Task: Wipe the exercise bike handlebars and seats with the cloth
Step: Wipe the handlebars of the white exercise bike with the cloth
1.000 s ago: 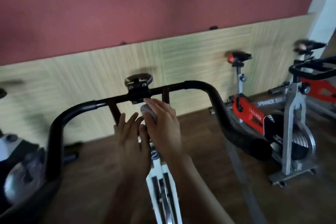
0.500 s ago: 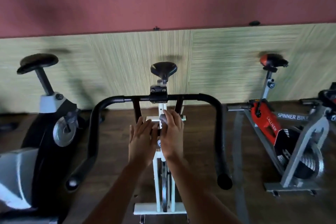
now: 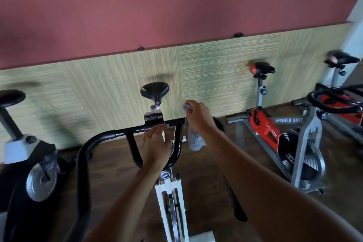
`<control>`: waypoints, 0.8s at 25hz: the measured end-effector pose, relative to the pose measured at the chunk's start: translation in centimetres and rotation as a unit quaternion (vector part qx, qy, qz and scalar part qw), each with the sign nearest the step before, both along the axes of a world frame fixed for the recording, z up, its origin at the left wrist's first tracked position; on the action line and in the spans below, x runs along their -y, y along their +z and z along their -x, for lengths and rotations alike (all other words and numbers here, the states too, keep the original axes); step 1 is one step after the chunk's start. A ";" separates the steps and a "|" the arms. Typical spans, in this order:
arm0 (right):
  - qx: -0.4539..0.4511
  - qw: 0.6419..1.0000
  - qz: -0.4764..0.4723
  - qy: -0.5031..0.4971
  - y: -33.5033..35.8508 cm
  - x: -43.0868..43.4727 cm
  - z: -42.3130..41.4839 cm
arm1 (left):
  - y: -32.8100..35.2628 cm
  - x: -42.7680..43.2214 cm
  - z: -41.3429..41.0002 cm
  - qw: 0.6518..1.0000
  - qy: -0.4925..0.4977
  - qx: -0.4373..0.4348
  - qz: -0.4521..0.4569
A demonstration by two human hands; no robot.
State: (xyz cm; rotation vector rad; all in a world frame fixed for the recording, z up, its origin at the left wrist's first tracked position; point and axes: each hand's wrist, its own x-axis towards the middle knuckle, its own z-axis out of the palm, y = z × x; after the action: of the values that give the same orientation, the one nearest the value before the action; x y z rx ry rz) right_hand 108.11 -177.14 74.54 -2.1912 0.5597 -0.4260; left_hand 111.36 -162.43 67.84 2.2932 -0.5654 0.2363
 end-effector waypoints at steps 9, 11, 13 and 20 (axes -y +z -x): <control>-0.084 0.947 0.206 0.233 -0.7 9.9 -3.0 | -1.1 6.0 -2.2 0.997 -0.001 0.006 -0.076; -0.088 0.912 0.269 0.298 0.1 10.6 -5.0 | -1.2 6.5 -2.4 0.994 0.057 -0.009 -0.091; -0.088 0.870 0.321 0.364 0.5 10.4 -7.1 | -1.6 6.3 -2.0 0.986 0.117 -0.024 -0.113; -0.061 0.789 0.317 0.523 -5.8 7.7 -9.2 | -2.4 5.5 1.4 0.965 0.156 -0.122 -0.175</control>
State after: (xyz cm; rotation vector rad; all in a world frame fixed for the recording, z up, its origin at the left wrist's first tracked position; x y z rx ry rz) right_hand 117.29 -184.88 68.77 -2.7504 -0.8987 0.1832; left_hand 109.97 -167.94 65.39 2.7004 -0.1212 -0.0017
